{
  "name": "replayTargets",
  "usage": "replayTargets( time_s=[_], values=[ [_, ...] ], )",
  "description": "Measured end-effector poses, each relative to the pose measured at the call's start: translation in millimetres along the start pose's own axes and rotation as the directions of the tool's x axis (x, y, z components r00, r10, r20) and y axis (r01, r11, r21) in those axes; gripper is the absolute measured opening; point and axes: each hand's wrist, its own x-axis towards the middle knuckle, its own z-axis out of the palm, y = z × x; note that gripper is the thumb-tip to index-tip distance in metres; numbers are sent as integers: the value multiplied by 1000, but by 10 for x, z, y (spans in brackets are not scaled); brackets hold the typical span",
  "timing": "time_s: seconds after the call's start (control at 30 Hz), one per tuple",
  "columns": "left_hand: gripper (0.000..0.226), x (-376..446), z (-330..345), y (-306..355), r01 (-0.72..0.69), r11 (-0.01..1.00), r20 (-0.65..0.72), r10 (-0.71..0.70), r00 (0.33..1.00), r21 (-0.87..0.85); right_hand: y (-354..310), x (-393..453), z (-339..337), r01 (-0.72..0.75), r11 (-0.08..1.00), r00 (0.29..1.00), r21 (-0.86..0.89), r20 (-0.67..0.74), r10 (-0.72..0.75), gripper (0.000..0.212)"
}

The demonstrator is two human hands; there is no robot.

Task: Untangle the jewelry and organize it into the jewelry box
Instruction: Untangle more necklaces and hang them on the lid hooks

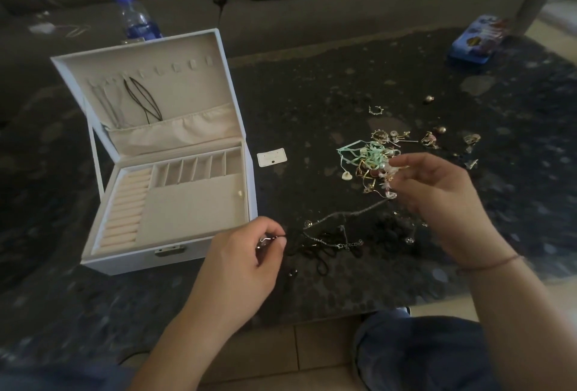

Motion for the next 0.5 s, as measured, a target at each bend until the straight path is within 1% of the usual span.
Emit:
replayTargets(
  time_s=[0.03, 0.1, 0.13, 0.2, 0.23, 0.3, 0.4, 0.47, 0.5],
  values=[
    [9, -7, -28, 28, -24, 1000, -20, 24, 1000, 0, 1, -4, -8, 36, 994, 999, -107, -23, -39, 24],
    [8, -18, -95, 61, -58, 998, -37, 58, 998, 11, -1, -21, -20, 116, 955, 993, -273, 16, -116, 25],
    [7, -18, -127, 64, -69, 998, -56, 70, 996, 15, 1, -31, -19, 164, 914, 987, -370, 63, -151, 25],
    [8, -15, -181, 45, -96, 994, -96, 100, 990, 42, 18, -57, 2, 253, 785, 967, -565, 164, -194, 27],
    [10, -15, -219, 40, -104, 993, -115, 111, 987, 61, 33, -67, 23, 289, 727, 957, -623, 203, -207, 27],
    [10, -33, -316, 36, -125, 991, -177, 132, 975, 50, 66, -78, 68, 326, 666, 945, -670, 253, -208, 27],
    [8, -82, -507, 29, -166, 986, -305, 151, 940, -24, 122, -53, 100, 355, 618, 933, -702, 304, -191, 22],
    [5, -115, -635, -30, -178, 980, -409, 127, 904, -90, 136, -41, 116, 374, 588, 925, -717, 332, -183, 14],
    [5, -114, -698, -93, -157, 981, -461, 88, 883, -114, 133, -44, 124, 384, 571, 921, -726, 345, -181, 10]
  ],
)
